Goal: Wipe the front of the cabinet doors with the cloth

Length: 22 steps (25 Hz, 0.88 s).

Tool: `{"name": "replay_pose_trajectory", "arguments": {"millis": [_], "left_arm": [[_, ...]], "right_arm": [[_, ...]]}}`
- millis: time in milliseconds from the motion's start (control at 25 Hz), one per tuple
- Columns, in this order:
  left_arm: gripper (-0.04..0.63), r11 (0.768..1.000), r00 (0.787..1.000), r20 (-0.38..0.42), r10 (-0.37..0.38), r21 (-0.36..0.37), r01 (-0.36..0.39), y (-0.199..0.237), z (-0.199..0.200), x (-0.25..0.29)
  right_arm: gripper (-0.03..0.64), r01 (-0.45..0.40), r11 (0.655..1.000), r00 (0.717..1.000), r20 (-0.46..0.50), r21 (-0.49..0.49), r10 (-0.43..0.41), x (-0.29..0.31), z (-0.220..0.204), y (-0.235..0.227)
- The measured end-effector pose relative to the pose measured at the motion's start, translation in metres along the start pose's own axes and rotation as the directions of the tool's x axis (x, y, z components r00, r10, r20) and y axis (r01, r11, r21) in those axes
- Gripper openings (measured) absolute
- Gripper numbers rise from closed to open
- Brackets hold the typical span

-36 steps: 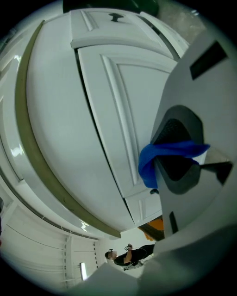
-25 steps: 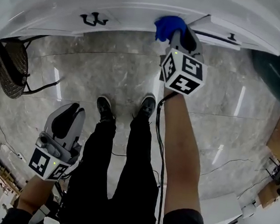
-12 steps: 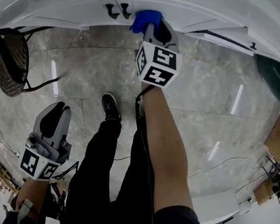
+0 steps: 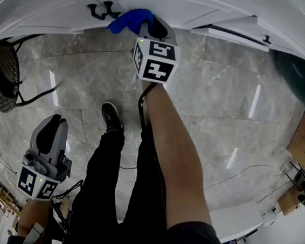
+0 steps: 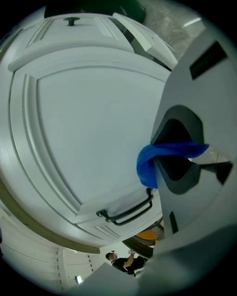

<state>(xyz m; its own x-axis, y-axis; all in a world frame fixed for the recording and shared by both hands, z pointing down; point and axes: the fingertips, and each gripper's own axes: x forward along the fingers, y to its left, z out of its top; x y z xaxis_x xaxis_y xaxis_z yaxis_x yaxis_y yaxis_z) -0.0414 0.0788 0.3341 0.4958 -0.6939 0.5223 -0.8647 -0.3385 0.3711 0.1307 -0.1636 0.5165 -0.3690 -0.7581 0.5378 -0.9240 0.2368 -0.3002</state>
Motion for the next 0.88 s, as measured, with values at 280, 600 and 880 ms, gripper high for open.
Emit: {"name": "replay_pose_trajectory", "arguments": {"millis": [280, 600, 880], "left_arm": [[0.067, 0.999, 0.999, -0.012, -0.048, 0.005, 0.048, -0.047, -0.011, 0.031], [0.067, 0.997, 0.997, -0.015, -0.080, -0.008, 0.080, -0.058, -0.021, 0.025], [0.067, 0.997, 0.999, -0.009, -0.040, 0.066, 0.040, -0.021, -0.034, -0.006]], "right_arm": [[0.037, 0.193, 0.980, 0.981, -0.021, 0.051, -0.193, -0.045, -0.002, -0.142], [0.037, 0.238, 0.971, 0.971, -0.008, -0.011, -0.238, -0.054, -0.004, -0.165], [0.036, 0.138, 0.990, 0.990, -0.029, -0.019, -0.139, -0.002, -0.031, -0.074]]}}
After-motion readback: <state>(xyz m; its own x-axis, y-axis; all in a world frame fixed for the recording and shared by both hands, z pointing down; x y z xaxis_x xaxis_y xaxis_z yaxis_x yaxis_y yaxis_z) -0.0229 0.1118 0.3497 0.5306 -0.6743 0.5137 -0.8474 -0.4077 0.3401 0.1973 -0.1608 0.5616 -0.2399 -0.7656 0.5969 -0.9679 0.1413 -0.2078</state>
